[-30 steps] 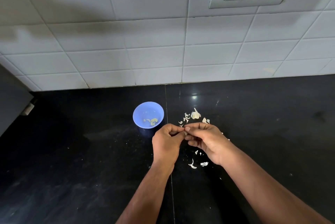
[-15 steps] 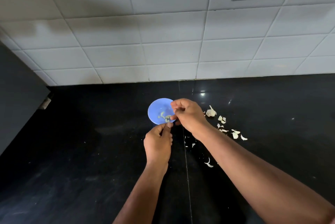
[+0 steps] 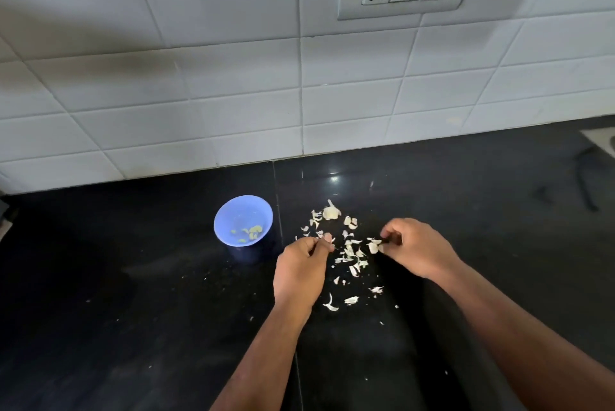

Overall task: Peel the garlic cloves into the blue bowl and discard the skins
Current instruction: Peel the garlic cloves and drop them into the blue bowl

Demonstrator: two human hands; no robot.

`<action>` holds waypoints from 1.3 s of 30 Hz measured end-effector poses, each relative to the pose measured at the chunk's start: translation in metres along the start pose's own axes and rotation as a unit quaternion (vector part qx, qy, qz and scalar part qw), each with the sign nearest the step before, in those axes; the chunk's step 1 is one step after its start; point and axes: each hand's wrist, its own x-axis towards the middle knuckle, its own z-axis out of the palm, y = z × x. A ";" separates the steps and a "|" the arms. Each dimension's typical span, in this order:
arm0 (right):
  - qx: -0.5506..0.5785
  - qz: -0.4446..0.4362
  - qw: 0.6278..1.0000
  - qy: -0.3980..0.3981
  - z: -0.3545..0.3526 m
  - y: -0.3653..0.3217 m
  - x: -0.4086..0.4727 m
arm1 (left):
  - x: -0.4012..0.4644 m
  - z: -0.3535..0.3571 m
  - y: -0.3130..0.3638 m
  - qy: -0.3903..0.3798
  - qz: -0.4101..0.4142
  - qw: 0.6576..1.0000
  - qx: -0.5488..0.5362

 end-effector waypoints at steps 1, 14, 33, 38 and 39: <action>0.020 0.001 1.000 -0.022 0.001 0.006 0.000 | -0.001 0.005 0.001 -0.003 0.002 1.000 0.000; 0.242 -0.051 0.969 -0.017 0.020 0.028 0.007 | -0.010 0.058 0.002 -0.018 -0.012 0.999 -0.047; 0.622 0.025 0.752 -0.216 -0.006 0.009 -0.004 | -0.031 0.095 0.022 0.036 0.003 0.974 -0.222; 0.653 0.032 0.715 -0.249 -0.003 0.001 -0.007 | -0.032 0.084 0.019 0.056 0.009 0.972 -0.230; 0.646 0.025 0.720 -0.251 -0.002 -0.001 -0.008 | -0.032 0.081 0.017 0.052 0.007 0.972 -0.231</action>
